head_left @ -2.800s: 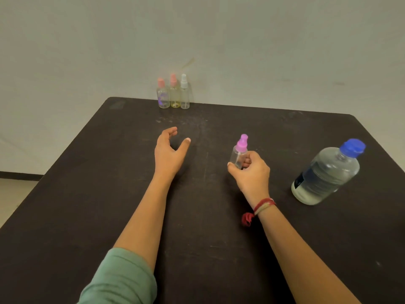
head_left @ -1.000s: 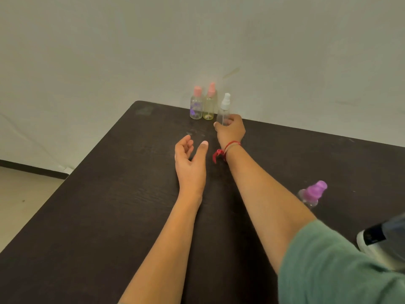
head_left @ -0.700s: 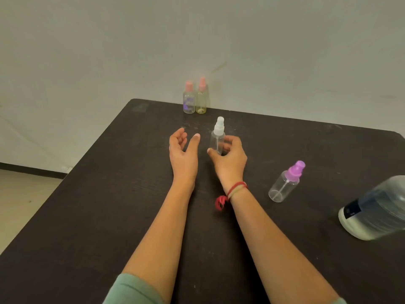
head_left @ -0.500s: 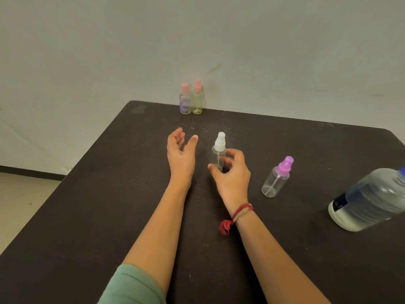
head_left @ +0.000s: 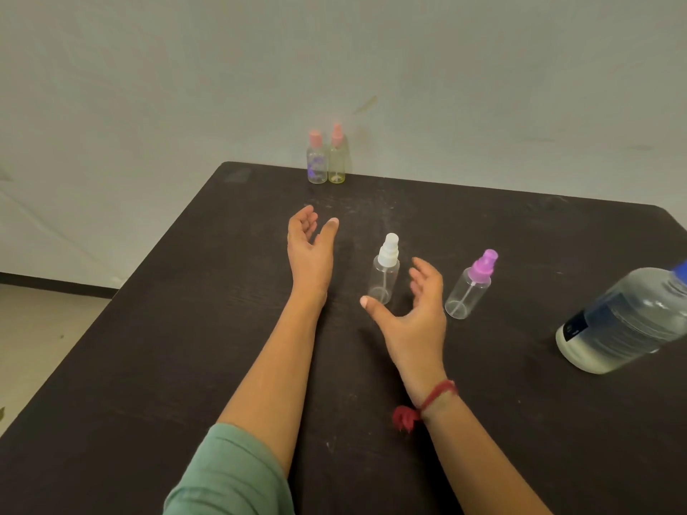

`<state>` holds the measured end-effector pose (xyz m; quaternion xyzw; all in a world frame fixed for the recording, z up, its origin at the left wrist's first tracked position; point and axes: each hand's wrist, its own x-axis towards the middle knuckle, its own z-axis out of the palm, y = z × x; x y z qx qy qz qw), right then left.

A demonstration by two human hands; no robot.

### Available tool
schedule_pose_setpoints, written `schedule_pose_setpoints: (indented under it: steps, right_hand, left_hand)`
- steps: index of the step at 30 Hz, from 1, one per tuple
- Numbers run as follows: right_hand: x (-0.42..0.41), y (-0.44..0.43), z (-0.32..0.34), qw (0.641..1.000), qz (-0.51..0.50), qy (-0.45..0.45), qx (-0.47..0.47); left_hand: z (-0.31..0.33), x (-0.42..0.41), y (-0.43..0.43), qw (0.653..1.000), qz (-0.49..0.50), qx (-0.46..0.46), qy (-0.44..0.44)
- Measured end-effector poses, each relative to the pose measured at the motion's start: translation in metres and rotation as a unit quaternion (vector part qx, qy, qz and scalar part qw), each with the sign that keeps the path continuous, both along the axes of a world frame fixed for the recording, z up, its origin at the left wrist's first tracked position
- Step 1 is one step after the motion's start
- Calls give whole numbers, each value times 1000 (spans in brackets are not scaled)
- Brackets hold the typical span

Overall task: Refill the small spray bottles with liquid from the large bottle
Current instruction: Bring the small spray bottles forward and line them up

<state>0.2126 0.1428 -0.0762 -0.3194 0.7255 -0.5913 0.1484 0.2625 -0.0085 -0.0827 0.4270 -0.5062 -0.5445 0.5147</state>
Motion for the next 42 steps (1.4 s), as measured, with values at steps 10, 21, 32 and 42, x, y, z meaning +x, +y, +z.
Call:
schedule_pose_setpoints:
  steps: [10, 21, 32, 42]
  right_hand:
    - [77, -60, 1, 988, 121, -52, -76]
    - [35, -230, -5, 991, -50, -88, -93]
    - [-31, -309, 2, 990, -131, -49, 0]
    - [-35, -311, 11, 986, -143, -15, 88]
  left_hand:
    - [6, 49, -17, 999, -6, -21, -24]
    - [5, 71, -33, 999, 2, -35, -23]
    - [3, 71, -50, 1000, 2, -9, -2]
    - [2, 72, -54, 1000, 4, 10, 0]
